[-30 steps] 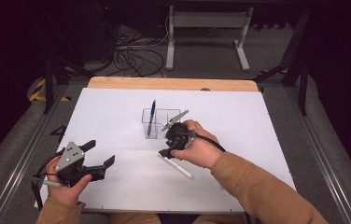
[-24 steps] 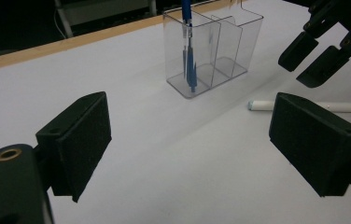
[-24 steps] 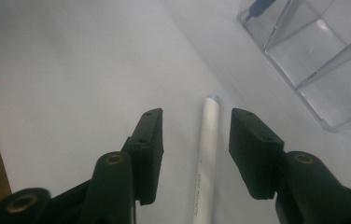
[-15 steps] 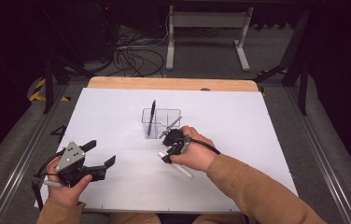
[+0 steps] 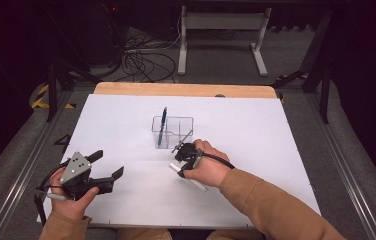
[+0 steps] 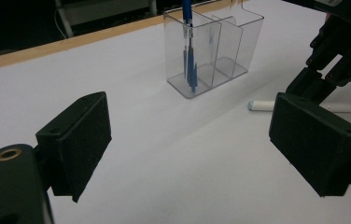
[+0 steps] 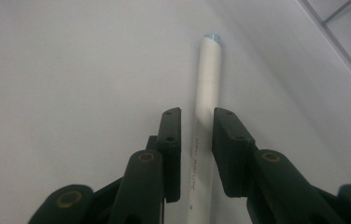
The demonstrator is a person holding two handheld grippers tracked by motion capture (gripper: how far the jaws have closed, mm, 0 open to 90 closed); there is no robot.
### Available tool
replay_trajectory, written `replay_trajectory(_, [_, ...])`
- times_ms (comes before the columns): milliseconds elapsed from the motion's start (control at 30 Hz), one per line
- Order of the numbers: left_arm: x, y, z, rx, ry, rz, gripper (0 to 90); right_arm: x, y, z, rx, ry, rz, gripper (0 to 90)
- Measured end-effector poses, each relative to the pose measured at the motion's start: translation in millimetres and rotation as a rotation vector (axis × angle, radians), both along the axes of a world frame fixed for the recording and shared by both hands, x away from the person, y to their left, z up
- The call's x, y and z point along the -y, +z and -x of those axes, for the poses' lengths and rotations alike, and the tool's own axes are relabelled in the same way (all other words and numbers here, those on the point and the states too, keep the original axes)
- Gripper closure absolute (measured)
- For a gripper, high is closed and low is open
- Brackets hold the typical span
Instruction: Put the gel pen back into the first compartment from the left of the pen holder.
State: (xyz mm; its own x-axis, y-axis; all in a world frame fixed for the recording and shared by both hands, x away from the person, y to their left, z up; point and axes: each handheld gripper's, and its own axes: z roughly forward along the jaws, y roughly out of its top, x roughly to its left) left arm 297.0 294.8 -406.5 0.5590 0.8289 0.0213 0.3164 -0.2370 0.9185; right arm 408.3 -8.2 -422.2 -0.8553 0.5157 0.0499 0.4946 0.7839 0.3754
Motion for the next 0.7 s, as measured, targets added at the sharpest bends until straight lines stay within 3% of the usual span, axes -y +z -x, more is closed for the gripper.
replay_trajectory(700, [0.5, 0.1, 0.4, 0.002, 0.001, -0.002, 13.7, -6.8, -10.4, 3.1, 0.029, -0.042, 0.050, 79.0])
